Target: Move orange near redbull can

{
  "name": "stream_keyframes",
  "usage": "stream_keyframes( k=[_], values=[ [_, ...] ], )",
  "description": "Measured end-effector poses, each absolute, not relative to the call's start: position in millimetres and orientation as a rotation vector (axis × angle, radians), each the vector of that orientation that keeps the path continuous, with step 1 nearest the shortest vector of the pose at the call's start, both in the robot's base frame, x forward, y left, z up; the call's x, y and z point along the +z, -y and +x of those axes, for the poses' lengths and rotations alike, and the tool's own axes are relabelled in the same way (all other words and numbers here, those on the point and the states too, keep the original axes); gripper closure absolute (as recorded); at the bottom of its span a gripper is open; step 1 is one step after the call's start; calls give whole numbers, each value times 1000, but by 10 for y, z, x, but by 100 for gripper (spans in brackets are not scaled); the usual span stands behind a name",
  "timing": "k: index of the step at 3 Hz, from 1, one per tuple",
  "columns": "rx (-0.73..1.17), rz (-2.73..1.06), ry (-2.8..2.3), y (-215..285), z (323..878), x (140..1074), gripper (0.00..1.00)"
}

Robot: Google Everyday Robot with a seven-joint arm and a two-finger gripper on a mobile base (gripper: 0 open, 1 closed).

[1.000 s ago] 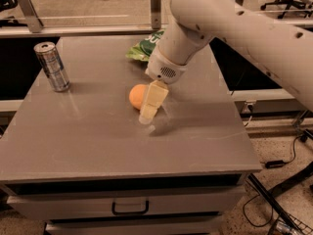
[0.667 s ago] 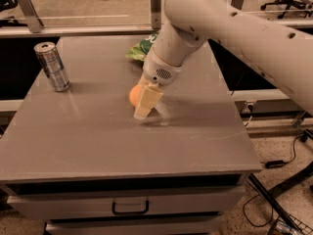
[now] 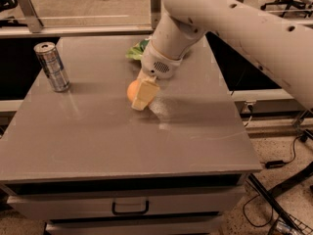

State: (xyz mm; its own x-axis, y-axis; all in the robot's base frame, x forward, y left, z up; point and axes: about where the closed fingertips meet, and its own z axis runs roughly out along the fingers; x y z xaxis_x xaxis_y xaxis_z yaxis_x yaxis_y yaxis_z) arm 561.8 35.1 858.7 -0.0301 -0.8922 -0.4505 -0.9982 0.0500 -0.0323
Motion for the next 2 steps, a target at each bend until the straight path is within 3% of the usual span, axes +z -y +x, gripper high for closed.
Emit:
stream_keyframes(
  k=[1, 2],
  values=[
    [420, -1864, -2010, -593, 5885, 8843, 100],
    [443, -1830, -2010, -953, 6186, 9026, 100]
  ],
)
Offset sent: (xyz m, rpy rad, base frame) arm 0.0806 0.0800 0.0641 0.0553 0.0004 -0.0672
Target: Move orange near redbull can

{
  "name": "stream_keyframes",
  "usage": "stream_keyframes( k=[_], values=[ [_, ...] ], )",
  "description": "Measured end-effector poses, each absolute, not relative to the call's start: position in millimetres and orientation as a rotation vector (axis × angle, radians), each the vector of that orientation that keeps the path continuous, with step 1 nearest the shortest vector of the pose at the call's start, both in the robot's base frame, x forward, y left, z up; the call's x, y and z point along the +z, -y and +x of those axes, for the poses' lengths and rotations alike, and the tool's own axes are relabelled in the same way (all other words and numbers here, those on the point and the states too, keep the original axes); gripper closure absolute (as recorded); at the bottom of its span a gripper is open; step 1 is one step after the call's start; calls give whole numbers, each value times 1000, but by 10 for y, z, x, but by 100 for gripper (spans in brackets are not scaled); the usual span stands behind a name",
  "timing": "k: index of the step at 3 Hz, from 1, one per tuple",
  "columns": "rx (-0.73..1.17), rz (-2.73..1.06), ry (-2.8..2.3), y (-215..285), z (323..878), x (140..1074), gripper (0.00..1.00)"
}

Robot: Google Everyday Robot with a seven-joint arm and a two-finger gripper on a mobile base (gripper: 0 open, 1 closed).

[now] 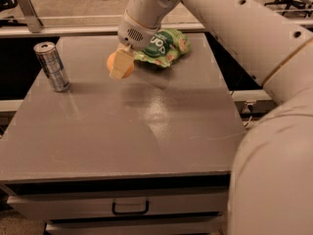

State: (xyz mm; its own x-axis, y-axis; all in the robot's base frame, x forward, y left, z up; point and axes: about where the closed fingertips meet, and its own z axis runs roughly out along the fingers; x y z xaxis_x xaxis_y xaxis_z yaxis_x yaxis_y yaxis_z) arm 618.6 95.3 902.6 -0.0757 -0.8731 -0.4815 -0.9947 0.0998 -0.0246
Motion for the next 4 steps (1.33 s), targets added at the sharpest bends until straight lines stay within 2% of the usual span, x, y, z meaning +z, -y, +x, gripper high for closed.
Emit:
stream_keyframes(
  k=[3, 4],
  values=[
    [497, -1846, -2042, -1904, 6258, 8737, 100],
    [494, -1856, -2047, -2005, 6247, 8648, 100]
  ],
)
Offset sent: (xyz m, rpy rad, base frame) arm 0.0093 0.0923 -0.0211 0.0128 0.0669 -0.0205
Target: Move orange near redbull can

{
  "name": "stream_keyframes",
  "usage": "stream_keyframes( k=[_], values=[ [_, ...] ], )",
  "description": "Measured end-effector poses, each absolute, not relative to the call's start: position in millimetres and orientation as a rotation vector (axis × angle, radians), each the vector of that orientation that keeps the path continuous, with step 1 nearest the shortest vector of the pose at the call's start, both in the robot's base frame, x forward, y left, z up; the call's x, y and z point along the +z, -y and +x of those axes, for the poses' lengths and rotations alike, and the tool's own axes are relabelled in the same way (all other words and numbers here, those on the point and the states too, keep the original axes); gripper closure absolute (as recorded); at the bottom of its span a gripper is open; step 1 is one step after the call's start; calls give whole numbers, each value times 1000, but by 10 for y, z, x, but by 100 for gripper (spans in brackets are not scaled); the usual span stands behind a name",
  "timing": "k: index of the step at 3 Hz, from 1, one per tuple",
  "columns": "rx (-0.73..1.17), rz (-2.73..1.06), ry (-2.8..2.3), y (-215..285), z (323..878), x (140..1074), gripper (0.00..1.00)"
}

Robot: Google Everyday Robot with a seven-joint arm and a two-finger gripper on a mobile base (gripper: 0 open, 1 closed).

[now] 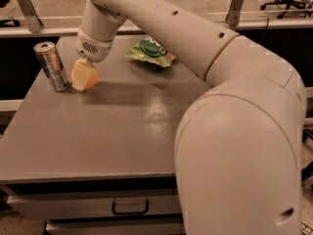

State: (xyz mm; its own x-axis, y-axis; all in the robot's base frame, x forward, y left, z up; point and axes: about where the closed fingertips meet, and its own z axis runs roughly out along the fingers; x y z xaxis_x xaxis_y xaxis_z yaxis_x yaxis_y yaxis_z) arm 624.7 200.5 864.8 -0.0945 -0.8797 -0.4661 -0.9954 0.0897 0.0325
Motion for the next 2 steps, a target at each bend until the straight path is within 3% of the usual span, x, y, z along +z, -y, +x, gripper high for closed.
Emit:
stream_keyframes(
  k=[2],
  values=[
    [466, -1838, -2039, -2204, 6298, 8516, 59]
  ],
)
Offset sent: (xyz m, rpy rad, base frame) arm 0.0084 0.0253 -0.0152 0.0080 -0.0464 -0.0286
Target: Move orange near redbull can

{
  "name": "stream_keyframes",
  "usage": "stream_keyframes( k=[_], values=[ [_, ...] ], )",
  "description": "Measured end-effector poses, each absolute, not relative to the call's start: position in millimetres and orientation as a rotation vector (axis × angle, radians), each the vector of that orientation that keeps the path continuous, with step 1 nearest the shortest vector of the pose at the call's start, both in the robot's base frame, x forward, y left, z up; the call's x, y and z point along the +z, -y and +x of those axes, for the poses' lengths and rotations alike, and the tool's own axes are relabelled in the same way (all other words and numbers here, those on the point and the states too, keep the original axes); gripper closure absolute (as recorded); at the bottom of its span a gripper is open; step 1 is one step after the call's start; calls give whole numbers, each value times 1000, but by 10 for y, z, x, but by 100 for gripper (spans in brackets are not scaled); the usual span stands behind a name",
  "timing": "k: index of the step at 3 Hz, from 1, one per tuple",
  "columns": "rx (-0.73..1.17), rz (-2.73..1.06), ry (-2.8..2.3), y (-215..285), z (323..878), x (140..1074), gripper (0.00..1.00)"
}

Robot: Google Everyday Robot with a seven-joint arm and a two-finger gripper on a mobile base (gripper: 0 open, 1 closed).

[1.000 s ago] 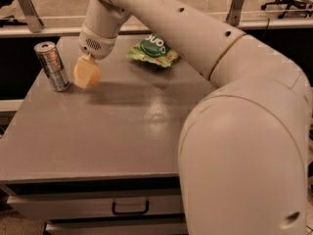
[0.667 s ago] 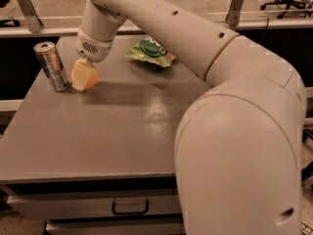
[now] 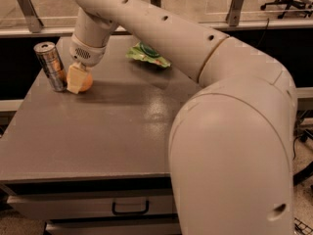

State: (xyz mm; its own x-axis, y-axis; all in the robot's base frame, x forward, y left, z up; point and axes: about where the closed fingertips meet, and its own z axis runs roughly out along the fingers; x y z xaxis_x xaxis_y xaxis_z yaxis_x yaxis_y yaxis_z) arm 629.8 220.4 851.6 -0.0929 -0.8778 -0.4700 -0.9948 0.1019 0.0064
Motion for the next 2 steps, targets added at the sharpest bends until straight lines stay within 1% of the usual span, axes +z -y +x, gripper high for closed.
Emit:
stream_keyframes(
  k=[2],
  values=[
    [453, -1827, -2034, -2244, 6284, 8456, 13]
  ],
)
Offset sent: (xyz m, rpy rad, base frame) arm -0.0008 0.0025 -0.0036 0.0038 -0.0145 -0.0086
